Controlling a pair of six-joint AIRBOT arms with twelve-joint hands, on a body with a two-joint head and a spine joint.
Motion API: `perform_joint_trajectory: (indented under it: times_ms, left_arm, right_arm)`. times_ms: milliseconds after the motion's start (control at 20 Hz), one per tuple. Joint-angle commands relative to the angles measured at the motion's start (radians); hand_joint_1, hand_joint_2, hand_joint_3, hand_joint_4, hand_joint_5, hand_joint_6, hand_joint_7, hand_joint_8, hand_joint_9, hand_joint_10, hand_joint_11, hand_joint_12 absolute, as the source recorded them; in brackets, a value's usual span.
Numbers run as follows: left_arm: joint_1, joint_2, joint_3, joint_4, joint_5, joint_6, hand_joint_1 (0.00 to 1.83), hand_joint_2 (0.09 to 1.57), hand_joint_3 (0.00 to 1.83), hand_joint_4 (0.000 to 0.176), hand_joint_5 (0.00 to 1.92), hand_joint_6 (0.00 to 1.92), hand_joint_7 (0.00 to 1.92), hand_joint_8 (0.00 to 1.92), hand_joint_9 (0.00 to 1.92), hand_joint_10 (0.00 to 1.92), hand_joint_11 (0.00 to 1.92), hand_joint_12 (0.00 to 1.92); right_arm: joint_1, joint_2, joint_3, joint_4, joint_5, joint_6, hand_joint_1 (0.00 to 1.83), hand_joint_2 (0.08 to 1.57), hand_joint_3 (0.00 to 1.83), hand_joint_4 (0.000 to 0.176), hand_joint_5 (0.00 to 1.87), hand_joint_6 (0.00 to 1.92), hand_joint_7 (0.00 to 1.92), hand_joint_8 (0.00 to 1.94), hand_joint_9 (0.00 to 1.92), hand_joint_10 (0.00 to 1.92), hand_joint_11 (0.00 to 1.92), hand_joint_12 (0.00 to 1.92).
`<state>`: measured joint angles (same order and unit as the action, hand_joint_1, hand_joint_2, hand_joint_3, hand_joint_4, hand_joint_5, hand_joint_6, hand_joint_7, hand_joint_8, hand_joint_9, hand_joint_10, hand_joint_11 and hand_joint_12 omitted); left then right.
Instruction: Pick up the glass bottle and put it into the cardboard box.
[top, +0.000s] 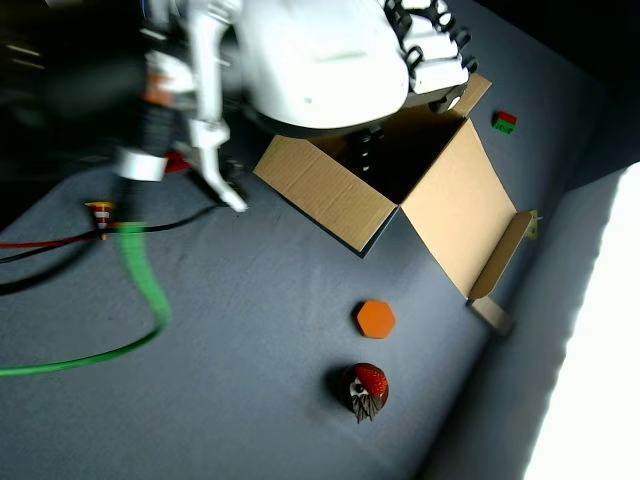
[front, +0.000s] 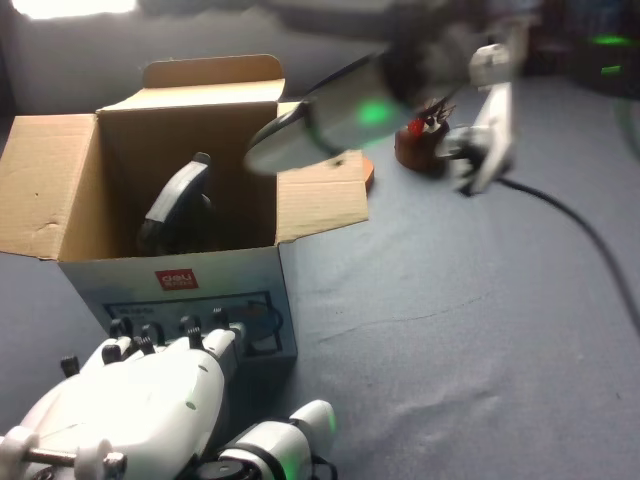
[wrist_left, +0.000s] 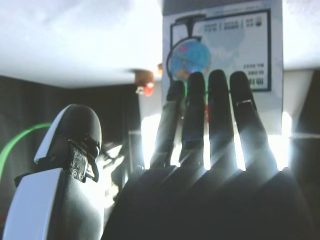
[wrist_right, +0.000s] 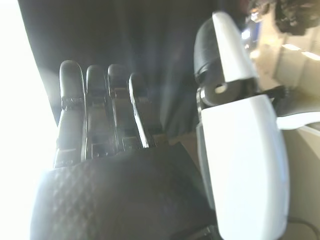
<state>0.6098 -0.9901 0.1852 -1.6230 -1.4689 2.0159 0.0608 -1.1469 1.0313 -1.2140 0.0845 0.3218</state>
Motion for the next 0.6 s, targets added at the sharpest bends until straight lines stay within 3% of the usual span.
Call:
perform_joint_trajectory:
  times_ms: [0, 50, 100, 150, 200, 300, 400, 450, 500, 550]
  left_arm:
    - [-0.024, 0.001, -0.010, 0.064, -0.070, 0.006, 0.06, 1.25, 0.00, 0.000, 0.18, 0.00, 0.24, 0.00, 0.22, 0.00, 0.00, 0.53]
    - [-0.049, -0.001, -0.018, 0.044, -0.088, 0.019, 0.06, 1.25, 0.00, 0.000, 0.18, 0.00, 0.24, 0.00, 0.22, 0.00, 0.00, 0.53]
    - [-0.084, -0.004, -0.025, 0.015, -0.106, 0.036, 0.07, 1.25, 0.00, 0.000, 0.22, 0.01, 0.29, 0.01, 0.27, 0.01, 0.00, 0.57]
    - [-0.121, -0.008, -0.033, -0.018, -0.125, 0.059, 0.07, 1.25, 0.00, 0.000, 0.23, 0.02, 0.30, 0.02, 0.28, 0.02, 0.00, 0.58]
    - [-0.157, -0.012, -0.040, -0.042, -0.145, 0.078, 0.07, 1.25, 0.00, 0.000, 0.23, 0.01, 0.31, 0.01, 0.28, 0.01, 0.00, 0.59]
    - [-0.228, -0.028, -0.050, -0.085, -0.178, 0.113, 0.07, 1.25, 0.00, 0.000, 0.24, 0.01, 0.31, 0.01, 0.29, 0.01, 0.00, 0.59]
    - [-0.290, -0.044, -0.055, -0.134, -0.196, 0.148, 0.07, 1.25, 0.00, 0.000, 0.24, 0.01, 0.31, 0.01, 0.29, 0.01, 0.00, 0.59]
    - [-0.315, -0.048, -0.057, -0.146, -0.206, 0.158, 0.07, 1.25, 0.00, 0.000, 0.49, 0.10, 0.65, 0.12, 0.59, 0.12, 0.00, 0.78]
    - [-0.339, -0.051, -0.058, -0.163, -0.213, 0.171, 0.11, 1.26, 0.00, 0.000, 0.59, 0.53, 0.72, 0.58, 0.69, 0.49, 0.03, 1.02]
    - [-0.364, -0.053, -0.058, -0.174, -0.216, 0.186, 0.11, 1.26, 0.00, 0.000, 0.59, 0.53, 0.72, 0.58, 0.69, 0.49, 0.03, 1.02]
  right_arm:
    - [0.021, 0.033, -0.042, 0.022, -0.102, 0.008, 0.71, 1.01, 0.00, 0.000, 0.05, 0.35, 0.24, 0.03, 0.03, 0.64, 0.00, 0.92]
    - [0.025, 0.077, -0.099, 0.023, -0.173, 0.007, 0.71, 1.01, 0.00, 0.000, 0.05, 0.35, 0.24, 0.03, 0.03, 0.64, 0.00, 0.92]
    - [0.032, 0.127, -0.165, 0.023, -0.255, 0.005, 0.52, 1.04, 0.00, 0.000, 0.12, 0.40, 0.36, 0.07, 0.12, 0.69, 0.00, 1.24]
    - [0.034, 0.173, -0.228, 0.035, -0.349, 0.003, 0.46, 1.05, 0.00, 0.000, 0.12, 0.47, 0.39, 0.07, 0.13, 0.75, 0.00, 1.34]
    - [0.033, 0.212, -0.280, 0.072, -0.434, 0.005, 0.45, 1.05, 0.00, 0.000, 0.10, 0.52, 0.40, 0.06, 0.12, 0.78, 0.00, 1.37]
    - [0.007, 0.281, -0.366, 0.075, -0.546, 0.104, 0.45, 1.05, 0.00, 0.000, 0.10, 0.54, 0.40, 0.06, 0.12, 0.78, 0.00, 1.38]
    - [-0.025, 0.310, -0.413, 0.085, -0.590, 0.142, 0.45, 1.05, 0.00, 0.000, 0.10, 0.54, 0.40, 0.06, 0.12, 0.78, 0.00, 1.38]
    - [-0.036, 0.315, -0.429, 0.085, -0.615, 0.135, 0.29, 1.24, 0.03, 0.000, 0.38, 1.04, 0.64, 0.62, 0.46, 1.22, 0.18, 1.76]
    - [-0.049, 0.318, -0.438, 0.085, -0.638, 0.137, 0.25, 1.33, 0.07, 0.000, 0.57, 1.32, 0.75, 1.13, 0.66, 1.58, 0.48, 1.89]
    - [-0.065, 0.320, -0.441, 0.085, -0.644, 0.144, 0.25, 1.33, 0.07, 0.000, 0.57, 1.32, 0.75, 1.13, 0.66, 1.58, 0.48, 1.89]
